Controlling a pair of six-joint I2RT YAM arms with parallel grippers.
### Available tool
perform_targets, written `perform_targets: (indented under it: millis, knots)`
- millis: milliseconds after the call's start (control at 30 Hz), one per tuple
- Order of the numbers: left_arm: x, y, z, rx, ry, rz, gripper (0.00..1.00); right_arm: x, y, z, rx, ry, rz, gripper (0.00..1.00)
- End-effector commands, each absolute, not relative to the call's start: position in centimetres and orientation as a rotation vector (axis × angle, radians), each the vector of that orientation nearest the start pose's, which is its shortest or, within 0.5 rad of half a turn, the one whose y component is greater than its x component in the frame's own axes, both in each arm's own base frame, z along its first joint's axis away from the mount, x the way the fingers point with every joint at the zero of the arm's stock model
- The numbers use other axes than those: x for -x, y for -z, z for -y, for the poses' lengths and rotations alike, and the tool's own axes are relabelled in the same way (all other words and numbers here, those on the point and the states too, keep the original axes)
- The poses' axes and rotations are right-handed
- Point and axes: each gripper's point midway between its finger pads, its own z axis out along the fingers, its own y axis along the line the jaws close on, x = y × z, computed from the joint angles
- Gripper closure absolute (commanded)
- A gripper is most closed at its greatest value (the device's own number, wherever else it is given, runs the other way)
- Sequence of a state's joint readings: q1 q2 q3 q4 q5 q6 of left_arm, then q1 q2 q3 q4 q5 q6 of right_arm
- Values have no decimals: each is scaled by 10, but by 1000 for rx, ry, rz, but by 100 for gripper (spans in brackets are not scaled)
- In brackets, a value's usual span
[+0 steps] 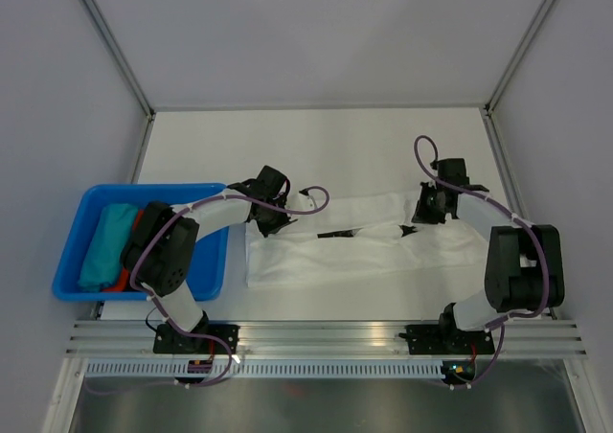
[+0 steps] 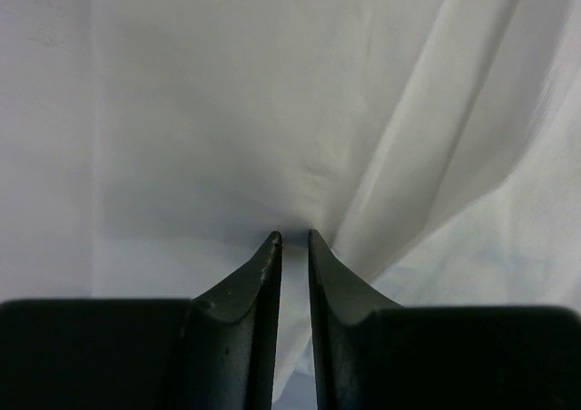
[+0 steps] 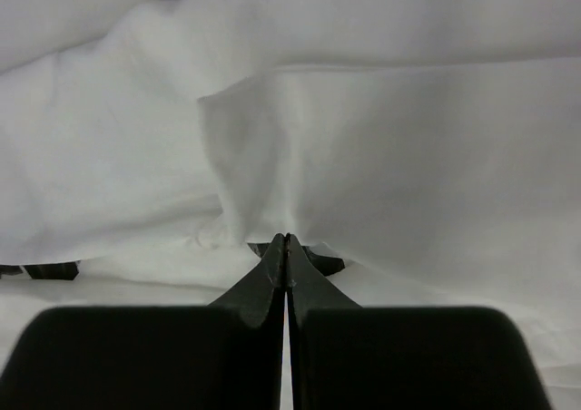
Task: Roll the t-shirts
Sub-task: Fold the tshirt
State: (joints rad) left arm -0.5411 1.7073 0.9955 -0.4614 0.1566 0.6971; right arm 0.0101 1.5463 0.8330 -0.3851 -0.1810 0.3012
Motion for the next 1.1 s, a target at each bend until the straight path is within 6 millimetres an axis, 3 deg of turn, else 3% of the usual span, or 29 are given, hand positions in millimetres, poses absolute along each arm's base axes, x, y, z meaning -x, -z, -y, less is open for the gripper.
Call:
perform_targets:
  millis: [0,133,267,433,500,600,667,733,800,900,1067]
  knots:
    - [-302,-26,183,-1627,154,-2144,77,-342,-84,-41,-298,-312,-2502,100]
    - [-305,-30,183,-1617,145,-2139,77,-351,-79,-43,-315,-332,-2502,100]
    - [-307,-30,183,-1616,139,-2141,77,-360,-50,-48,-344,-357,-2539,100]
    - [-305,-27,183,-1617,142,-2150,77,-348,-10,-60,-322,-389,-2627,100]
    - [-303,-27,182,-1613,147,-2154,76,-346,-12,-58,-319,-371,-2625,100]
    - [-304,-27,182,-1615,136,-2154,76,-351,-37,-43,-327,-293,-2579,100]
    - [-302,-26,182,-1617,150,-2155,76,-357,-65,-34,-341,-260,-2522,100]
    - [-300,-26,185,-1613,181,-2152,76,-360,-87,-8,-416,-215,-2455,100]
    - [-298,-29,187,-1610,196,-2140,76,-355,-91,5,-474,-203,-2438,100]
    - [-298,-32,190,-1607,208,-2124,76,-341,-84,33,-620,-214,-2405,100]
    - [-300,-32,189,-1619,196,-2111,76,-320,-44,65,-827,-216,-2370,100]
